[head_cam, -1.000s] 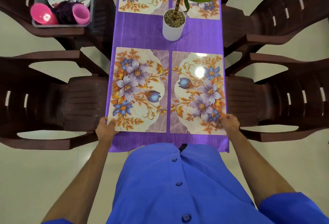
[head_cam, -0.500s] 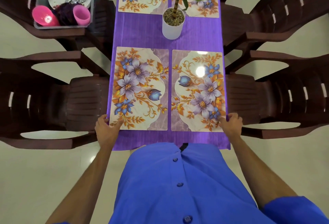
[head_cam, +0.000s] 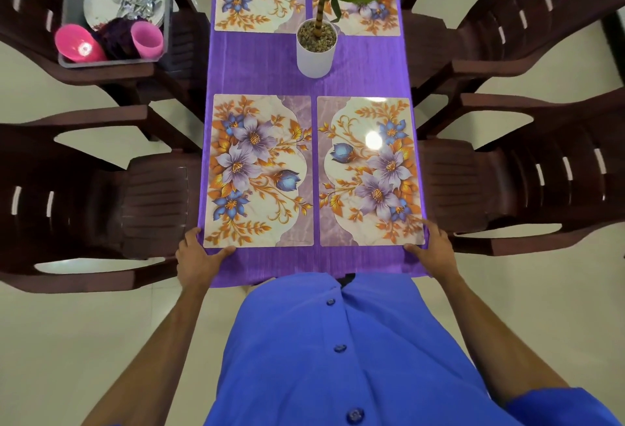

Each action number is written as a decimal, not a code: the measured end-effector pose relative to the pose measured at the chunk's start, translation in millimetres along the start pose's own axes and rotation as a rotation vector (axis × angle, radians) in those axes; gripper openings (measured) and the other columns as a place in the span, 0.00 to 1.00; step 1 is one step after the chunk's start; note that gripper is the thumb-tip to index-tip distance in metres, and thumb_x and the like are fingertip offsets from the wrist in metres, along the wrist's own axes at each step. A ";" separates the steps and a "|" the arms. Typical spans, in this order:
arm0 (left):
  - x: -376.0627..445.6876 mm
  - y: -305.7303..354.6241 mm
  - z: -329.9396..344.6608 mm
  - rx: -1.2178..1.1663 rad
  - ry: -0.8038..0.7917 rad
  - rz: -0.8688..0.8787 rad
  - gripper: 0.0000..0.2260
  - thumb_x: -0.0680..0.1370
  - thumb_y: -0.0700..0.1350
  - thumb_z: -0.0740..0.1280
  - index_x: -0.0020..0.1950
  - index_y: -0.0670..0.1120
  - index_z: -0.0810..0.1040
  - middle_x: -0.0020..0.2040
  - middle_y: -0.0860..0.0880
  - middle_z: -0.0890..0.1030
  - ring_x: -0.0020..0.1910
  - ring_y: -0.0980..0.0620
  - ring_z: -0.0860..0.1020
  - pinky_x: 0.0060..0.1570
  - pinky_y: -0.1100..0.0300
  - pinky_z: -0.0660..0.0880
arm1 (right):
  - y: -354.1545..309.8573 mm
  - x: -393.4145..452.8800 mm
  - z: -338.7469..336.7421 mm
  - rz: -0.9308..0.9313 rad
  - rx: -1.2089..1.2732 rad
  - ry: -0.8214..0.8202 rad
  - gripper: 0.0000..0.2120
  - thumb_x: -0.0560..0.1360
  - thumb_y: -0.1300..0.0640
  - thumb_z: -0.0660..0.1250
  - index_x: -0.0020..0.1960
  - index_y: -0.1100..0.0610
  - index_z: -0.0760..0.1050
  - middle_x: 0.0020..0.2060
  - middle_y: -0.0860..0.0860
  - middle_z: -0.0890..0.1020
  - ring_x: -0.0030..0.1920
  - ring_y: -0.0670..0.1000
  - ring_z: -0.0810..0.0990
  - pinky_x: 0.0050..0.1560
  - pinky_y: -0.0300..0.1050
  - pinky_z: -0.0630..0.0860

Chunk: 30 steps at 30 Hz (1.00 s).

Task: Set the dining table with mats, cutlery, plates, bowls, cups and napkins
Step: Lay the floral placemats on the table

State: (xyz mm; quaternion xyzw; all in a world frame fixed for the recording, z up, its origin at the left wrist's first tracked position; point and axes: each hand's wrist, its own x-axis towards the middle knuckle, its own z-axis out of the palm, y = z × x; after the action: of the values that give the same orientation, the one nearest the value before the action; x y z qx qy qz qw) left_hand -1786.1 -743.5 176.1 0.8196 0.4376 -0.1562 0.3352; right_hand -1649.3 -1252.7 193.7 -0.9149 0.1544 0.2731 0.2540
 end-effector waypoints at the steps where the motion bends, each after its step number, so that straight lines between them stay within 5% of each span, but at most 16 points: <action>1: -0.1 -0.9 -0.7 0.001 -0.005 0.005 0.44 0.68 0.58 0.82 0.76 0.45 0.66 0.71 0.39 0.72 0.71 0.35 0.71 0.63 0.35 0.75 | -1.1 0.3 -0.4 -0.001 -0.011 0.002 0.39 0.72 0.50 0.79 0.77 0.54 0.65 0.70 0.61 0.72 0.67 0.64 0.75 0.63 0.62 0.76; 11: 4.9 -8.9 -6.3 0.008 -0.032 0.036 0.30 0.74 0.53 0.79 0.71 0.47 0.70 0.67 0.40 0.76 0.65 0.36 0.76 0.58 0.36 0.78 | 4.3 4.9 -3.3 -0.023 -0.059 0.049 0.30 0.76 0.58 0.76 0.74 0.55 0.69 0.63 0.59 0.80 0.63 0.64 0.79 0.60 0.61 0.78; 30: 7.2 -11.0 -10.5 0.071 -0.041 0.061 0.29 0.75 0.55 0.78 0.70 0.49 0.70 0.64 0.43 0.78 0.59 0.39 0.80 0.54 0.37 0.82 | 2.4 6.1 -5.6 -0.016 -0.058 0.066 0.27 0.77 0.58 0.75 0.73 0.54 0.70 0.60 0.58 0.83 0.60 0.63 0.82 0.57 0.60 0.81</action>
State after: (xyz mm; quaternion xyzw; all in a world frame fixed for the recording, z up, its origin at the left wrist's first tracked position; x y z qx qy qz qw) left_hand -1791.5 -727.6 175.2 0.8405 0.3997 -0.1782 0.3195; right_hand -1643.0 -1258.7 193.3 -0.9316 0.1475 0.2454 0.2241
